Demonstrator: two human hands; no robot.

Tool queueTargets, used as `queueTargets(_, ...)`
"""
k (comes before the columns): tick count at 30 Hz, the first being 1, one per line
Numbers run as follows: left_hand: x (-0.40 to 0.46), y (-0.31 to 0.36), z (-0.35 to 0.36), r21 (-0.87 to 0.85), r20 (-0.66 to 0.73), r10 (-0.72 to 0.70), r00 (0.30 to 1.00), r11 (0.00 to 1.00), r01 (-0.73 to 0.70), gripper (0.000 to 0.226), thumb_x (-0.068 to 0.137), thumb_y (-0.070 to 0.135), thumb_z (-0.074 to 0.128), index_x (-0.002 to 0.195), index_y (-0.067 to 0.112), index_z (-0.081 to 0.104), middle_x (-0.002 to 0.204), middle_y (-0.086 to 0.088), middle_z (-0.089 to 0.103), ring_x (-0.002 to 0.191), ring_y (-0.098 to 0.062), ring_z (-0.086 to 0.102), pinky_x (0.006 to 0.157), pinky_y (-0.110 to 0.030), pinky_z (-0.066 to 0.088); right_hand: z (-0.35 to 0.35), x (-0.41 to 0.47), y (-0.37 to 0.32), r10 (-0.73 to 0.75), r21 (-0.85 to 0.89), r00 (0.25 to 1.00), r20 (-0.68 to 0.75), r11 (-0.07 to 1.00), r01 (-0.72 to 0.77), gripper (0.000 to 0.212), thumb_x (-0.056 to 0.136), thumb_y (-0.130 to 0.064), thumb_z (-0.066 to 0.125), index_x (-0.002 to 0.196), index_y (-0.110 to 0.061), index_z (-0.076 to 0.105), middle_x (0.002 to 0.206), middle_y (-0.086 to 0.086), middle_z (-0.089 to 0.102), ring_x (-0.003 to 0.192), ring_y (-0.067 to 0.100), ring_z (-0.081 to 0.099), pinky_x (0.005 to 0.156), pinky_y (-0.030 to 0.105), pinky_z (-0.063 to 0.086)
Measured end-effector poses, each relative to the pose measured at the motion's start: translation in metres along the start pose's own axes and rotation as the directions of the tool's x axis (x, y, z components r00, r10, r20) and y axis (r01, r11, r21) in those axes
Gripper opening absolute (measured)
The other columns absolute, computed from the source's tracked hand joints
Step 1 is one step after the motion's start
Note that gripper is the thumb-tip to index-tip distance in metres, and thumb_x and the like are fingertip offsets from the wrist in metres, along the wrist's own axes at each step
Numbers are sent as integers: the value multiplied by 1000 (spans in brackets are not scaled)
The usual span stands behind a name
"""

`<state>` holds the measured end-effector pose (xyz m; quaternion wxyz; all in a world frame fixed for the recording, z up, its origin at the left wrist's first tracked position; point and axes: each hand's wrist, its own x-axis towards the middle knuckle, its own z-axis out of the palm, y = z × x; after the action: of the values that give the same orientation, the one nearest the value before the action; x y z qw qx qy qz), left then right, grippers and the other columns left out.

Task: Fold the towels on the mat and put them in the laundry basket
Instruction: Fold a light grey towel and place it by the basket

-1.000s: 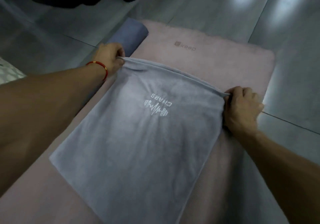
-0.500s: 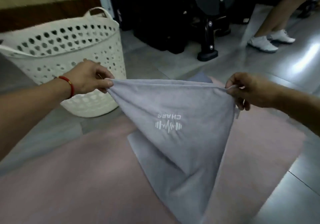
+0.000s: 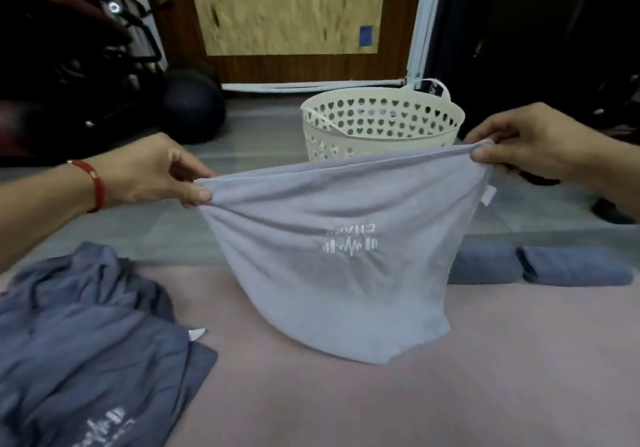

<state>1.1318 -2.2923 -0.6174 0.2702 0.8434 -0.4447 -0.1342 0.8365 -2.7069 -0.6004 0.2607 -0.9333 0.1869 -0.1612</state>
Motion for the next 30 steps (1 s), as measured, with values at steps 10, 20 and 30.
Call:
queueTargets(10, -27, -2, -27, -294, -431, -84, 898, 954, -52, 13, 85, 13, 68, 96, 6, 72, 59, -3, 65, 51, -8, 58, 52, -13, 51, 29, 31, -33, -75, 21, 916, -395, 996, 91, 16, 98, -32, 64, 103, -18, 70, 74, -1, 66, 54, 20, 61, 60, 33, 56)
queueTargets(20, 0, -9, 29, -467, -556, -229, 799, 881, -73, 17, 92, 2, 66, 107, -6, 66, 90, -23, 67, 70, -19, 75, 72, -23, 61, 68, 27, 6, 93, 458, 969, -229, 888, 24, 2, 102, -11, 58, 102, -10, 60, 95, 21, 68, 77, 28, 76, 75, 38, 64)
queueTargets(30, -84, -87, 213, -478, -219, -584, 781, 762, 436, 11, 77, 8, 84, 82, 2, 77, 82, -12, 73, 71, -11, 60, 59, -11, 49, 199, -69, 92, 371, 446, 911, 181, 795, -412, 22, 97, -20, 66, 84, -4, 72, 85, 24, 73, 79, 38, 74, 82, 49, 62)
